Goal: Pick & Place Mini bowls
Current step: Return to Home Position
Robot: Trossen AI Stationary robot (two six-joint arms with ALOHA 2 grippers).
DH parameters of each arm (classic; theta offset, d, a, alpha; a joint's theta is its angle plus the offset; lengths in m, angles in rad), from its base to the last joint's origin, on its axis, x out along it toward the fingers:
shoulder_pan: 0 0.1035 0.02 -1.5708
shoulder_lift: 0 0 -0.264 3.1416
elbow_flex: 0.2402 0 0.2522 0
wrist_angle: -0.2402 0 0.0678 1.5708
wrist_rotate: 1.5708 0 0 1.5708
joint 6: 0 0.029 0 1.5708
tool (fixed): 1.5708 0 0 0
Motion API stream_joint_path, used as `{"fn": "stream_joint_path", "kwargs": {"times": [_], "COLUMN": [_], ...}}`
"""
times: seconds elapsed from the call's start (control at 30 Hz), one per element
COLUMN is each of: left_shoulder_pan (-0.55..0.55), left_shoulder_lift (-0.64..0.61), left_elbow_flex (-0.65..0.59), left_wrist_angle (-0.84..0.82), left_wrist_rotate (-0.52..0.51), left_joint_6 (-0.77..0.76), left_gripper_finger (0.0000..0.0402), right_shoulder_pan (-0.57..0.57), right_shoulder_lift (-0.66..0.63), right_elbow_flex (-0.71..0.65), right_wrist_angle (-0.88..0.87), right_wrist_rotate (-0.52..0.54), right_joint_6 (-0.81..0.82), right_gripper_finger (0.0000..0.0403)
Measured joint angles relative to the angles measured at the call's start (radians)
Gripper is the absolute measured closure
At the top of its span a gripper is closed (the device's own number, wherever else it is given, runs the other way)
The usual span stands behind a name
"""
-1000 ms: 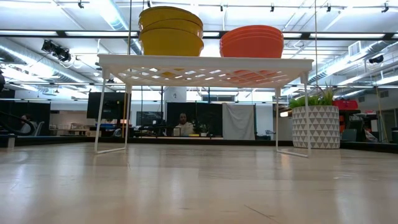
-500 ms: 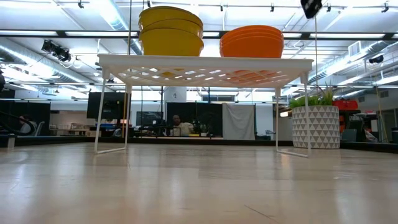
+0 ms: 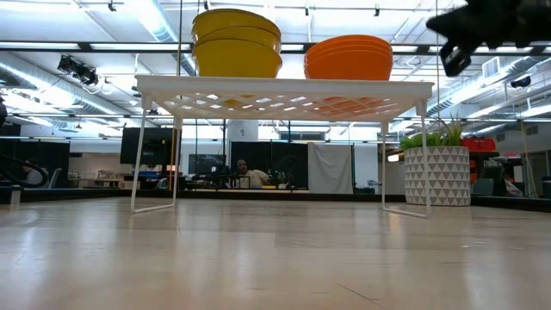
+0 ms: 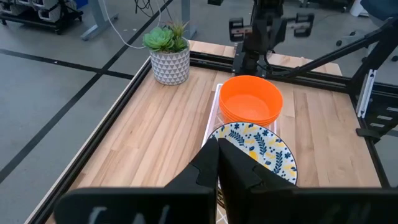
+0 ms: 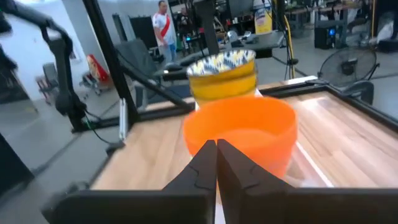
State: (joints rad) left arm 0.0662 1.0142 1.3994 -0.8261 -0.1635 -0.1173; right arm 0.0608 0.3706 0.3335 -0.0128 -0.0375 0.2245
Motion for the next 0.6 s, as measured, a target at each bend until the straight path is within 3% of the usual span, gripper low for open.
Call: {"fn": "stream_joint_path", "kwargs": {"times": [0.6], "left_shoulder_pan": [0.000], "left_shoulder_lift": [0.000], "left_elbow_flex": [0.000], "left_wrist_angle": [0.000], "left_wrist_rotate": [0.000], "left_joint_6": [0.000], "left_gripper_finger": [0.0388], "right_shoulder_pan": [0.000], "right_shoulder_lift": [-0.266], "right_elbow_flex": [-0.225], "right_wrist_angle": [0.045], "right_wrist_rotate": [0.048], "right_joint_6": [-0.248], "right_gripper_finger": [0.0387]}}
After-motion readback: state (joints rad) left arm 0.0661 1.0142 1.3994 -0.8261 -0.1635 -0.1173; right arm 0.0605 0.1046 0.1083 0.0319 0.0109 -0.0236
